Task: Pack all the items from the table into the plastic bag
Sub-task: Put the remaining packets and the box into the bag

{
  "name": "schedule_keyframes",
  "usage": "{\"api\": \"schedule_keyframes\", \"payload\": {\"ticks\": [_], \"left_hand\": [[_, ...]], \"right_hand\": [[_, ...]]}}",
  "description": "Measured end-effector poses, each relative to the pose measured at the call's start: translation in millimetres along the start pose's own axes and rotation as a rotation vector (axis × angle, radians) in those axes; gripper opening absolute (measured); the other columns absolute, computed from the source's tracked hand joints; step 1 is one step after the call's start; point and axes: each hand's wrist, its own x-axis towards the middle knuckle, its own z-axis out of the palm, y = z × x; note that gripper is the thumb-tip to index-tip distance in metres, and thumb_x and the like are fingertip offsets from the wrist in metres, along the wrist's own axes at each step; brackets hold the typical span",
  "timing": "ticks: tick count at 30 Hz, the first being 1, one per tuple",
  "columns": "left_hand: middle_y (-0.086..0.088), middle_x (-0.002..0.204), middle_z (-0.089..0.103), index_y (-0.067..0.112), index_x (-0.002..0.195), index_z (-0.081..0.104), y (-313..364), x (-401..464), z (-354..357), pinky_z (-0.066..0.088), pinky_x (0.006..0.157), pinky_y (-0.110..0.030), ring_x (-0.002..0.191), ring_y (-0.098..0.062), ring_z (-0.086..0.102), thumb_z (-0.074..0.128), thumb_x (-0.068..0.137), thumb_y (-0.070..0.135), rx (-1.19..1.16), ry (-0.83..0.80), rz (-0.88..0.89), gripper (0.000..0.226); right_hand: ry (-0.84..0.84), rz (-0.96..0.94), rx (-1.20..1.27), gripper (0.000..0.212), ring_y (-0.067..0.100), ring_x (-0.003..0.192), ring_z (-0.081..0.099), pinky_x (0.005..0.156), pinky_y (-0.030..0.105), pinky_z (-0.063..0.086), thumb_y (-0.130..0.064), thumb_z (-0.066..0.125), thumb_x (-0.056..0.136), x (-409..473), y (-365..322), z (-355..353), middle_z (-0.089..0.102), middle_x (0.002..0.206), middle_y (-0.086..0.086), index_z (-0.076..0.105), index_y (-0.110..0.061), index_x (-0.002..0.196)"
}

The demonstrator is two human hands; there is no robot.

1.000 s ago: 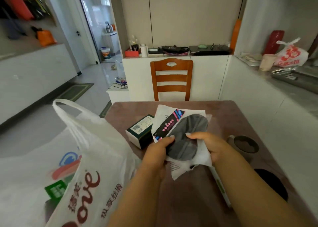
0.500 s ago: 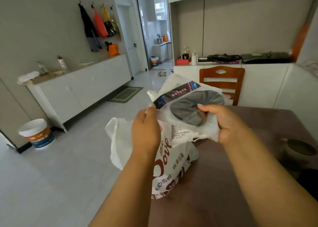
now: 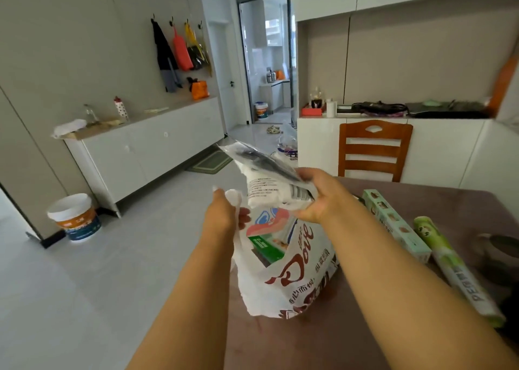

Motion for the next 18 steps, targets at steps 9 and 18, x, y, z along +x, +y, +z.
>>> {"api": "schedule_keyframes", "payload": {"ticks": [9, 18], "left_hand": [[-0.001, 0.060, 0.038, 0.009, 0.119, 0.060, 3, 10, -18, 0.029, 0.052, -0.026, 0.051, -0.012, 0.030, 0.025, 0.094, 0.062, -0.524, -0.108, 0.002, 0.068], [0.000, 0.060, 0.036, 0.021, 0.134, 0.054, 6, -2, 7, 0.023, 0.047, -0.023, 0.049, -0.009, 0.024, 0.022, 0.089, 0.071, -0.209, -0.240, 0.068, 0.074]], "right_hand": [[0.270, 0.128, -0.113, 0.006, 0.031, 0.069, 0.066, 0.055, 0.049, 0.057, -0.003, 0.056, 0.087, 19, 18, -21, 0.063, 0.076, 0.015, 0.056, 0.000, 0.082], [0.424, 0.115, -0.436, 0.020, 0.030, 0.098, 0.055, 0.103, 0.047, 0.045, -0.006, 0.054, 0.092, 61, 24, -29, 0.055, 0.078, 0.014, 0.050, -0.001, 0.074]]}}
